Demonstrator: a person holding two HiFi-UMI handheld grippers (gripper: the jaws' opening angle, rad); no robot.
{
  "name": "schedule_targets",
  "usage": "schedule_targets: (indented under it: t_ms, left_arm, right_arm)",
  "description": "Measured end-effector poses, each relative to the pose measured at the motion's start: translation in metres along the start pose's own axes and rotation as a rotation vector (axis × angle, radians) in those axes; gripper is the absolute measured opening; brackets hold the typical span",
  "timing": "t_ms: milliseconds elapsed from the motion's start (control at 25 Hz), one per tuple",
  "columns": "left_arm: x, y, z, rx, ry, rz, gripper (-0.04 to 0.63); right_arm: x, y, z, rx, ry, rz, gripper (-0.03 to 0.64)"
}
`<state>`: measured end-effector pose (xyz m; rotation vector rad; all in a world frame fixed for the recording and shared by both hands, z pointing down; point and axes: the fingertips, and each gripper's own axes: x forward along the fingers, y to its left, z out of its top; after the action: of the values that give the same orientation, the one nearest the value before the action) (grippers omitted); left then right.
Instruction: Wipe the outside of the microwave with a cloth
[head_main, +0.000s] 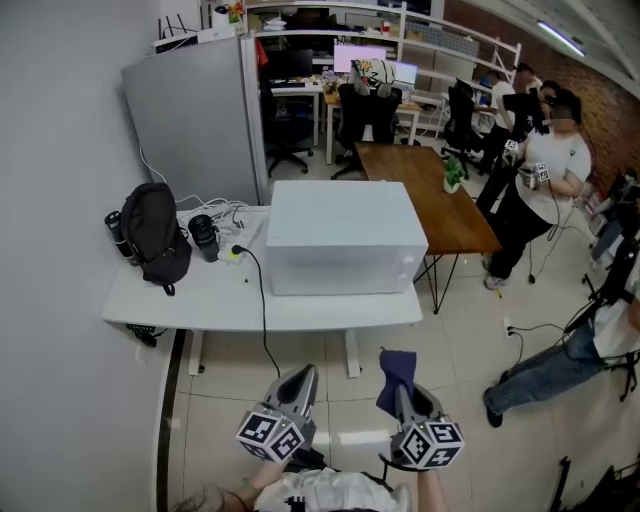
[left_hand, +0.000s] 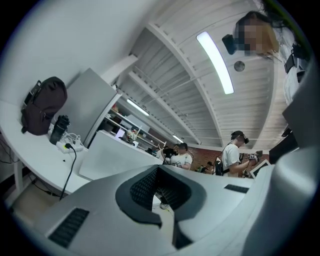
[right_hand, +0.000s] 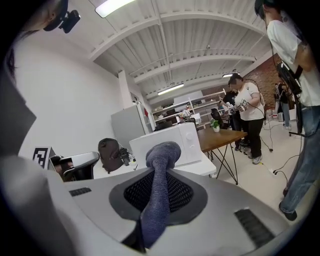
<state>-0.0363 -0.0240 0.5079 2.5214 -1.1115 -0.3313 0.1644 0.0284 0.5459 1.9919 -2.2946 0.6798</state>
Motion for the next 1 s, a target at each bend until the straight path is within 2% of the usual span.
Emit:
schedule_targets:
  t_ms: [80, 240, 440, 560, 720, 1000]
  left_arm:
    - [-0.008, -0.024, -0.010, 0.002, -0.014, 0.006, -0.014]
    - [-0.029, -0.077, -0.042, 0.011, -0.034, 0.050, -0.014]
    - [-0.070, -0.146, -0.081, 0.016, -0.016, 0.100, -0.014]
    - [-0.094, -0.177, -0.088, 0.033, -0.009, 0.129, -0.014]
    - [-0.110, -0.194, -0.089, 0.064, 0.002, 0.143, -0.014]
    - [-0.109, -0.213, -0.096, 0.057, 0.016, 0.120, -0.014]
  right_arm:
    - [-0.021, -0.001, 0.001, 0.026, -0.016, 0.039, 0.075]
    - [-0.063, -0.013, 0.000, 0.219, -0.056, 0.138, 0.075]
    - [-0.120, -0.022, -0.026, 0.115, -0.001, 0.180, 0.075]
    - [-0.150, -0.010, -0.045, 0.121, 0.045, 0.228, 0.075]
    - [-0.171, 0.013, -0.067, 0.097, 0.089, 0.280, 0.075]
    - [-0.185, 0.027, -0.074, 0.024, 0.111, 0.288, 0.067]
